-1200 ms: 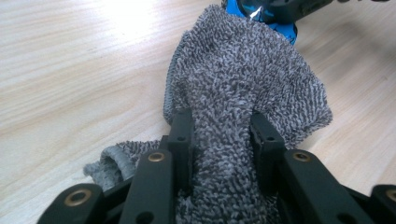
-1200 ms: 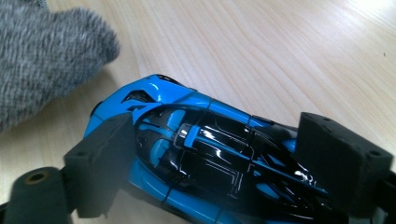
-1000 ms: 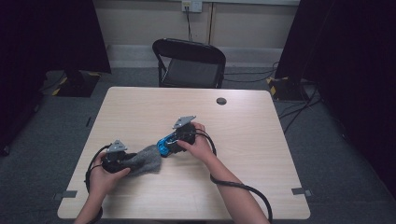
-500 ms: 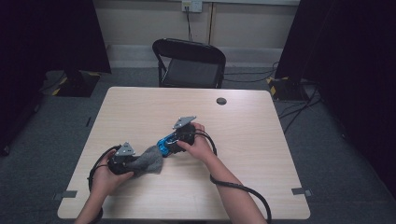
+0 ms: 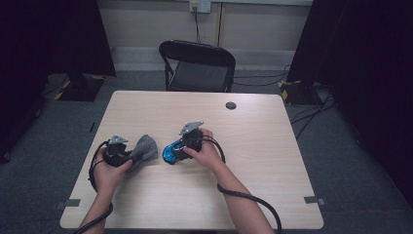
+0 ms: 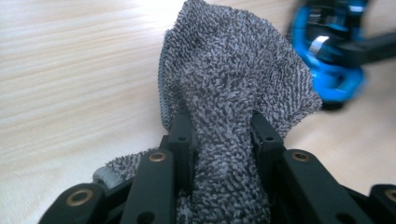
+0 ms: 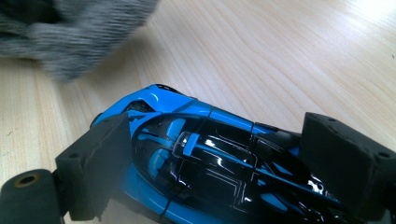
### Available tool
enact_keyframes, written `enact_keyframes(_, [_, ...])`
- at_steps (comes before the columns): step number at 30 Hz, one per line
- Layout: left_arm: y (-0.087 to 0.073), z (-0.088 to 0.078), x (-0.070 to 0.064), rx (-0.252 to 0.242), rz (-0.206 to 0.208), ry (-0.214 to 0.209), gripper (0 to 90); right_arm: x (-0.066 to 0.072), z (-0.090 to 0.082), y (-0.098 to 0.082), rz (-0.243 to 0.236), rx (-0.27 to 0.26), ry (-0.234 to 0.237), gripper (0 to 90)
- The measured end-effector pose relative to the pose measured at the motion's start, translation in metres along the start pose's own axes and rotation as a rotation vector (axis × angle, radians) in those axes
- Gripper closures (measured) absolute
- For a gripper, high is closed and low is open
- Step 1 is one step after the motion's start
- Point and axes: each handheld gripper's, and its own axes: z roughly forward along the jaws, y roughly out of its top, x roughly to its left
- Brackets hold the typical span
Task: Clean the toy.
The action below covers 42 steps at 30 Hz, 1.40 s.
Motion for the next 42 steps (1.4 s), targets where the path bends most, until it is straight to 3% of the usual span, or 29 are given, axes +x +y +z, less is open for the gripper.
enact_keyframes(1, [0.0, 0.0, 0.0, 0.0, 0.0, 0.0, 67.5, 0.0, 0.0, 0.0, 0.0, 0.0, 0.0, 9.3])
enact_keyframes(2, [0.001, 0.007, 0.0, 0.043, 0.006, 0.001, 67.5, 0.0, 0.0, 0.0, 0.0, 0.0, 0.0, 9.3])
enact_keyframes(3, [0.002, 0.013, -0.002, 0.048, 0.017, -0.01, 67.4, 0.0, 0.0, 0.0, 0.001, -0.003, 0.001, 9.3])
enact_keyframes(6, [0.009, 0.019, -0.01, 0.068, 0.092, -0.022, 67.1, 0.0, 0.0, -0.001, 0.002, -0.006, -0.002, 9.3])
enact_keyframes(7, [0.013, 0.021, -0.018, 0.105, 0.148, -0.039, 67.6, 0.0, 0.0, 0.0, 0.001, -0.001, -0.001, 9.3])
enact_keyframes(8, [0.013, 0.021, -0.018, 0.105, 0.148, -0.039, 67.9, 0.0, 0.0, 0.0, 0.001, -0.001, -0.001, 9.3])
enact_keyframes(9, [0.014, 0.021, -0.025, 0.13, 0.194, -0.045, 68.5, 0.0, 0.0, -0.001, 0.002, -0.005, 0.0, 9.3])
enact_keyframes(11, [0.014, 0.02, -0.029, 0.146, 0.215, -0.069, 69.1, 0.0, 0.0, -0.002, 0.0, -0.013, -0.002, 9.3])
enact_keyframes(22, [0.006, 0.011, -0.039, 0.191, 0.214, -0.196, 70.1, 0.001, 0.0, -0.002, 0.003, -0.015, -0.008, 9.3])
enact_keyframes(29, [-0.001, 0.007, -0.053, 0.215, 0.21, -0.289, 70.2, 0.002, 0.0, -0.002, 0.005, -0.017, -0.011, 9.4])
enact_keyframes(33, [-0.001, 0.008, -0.063, 0.225, 0.214, -0.322, 70.1, 0.002, 0.0, -0.001, 0.003, -0.016, -0.012, 9.4])
enact_keyframes(42, [0.001, 0.013, -0.076, 0.215, 0.245, -0.349, 70.0, 0.003, 0.001, -0.001, 0.007, -0.017, -0.018, 9.5])
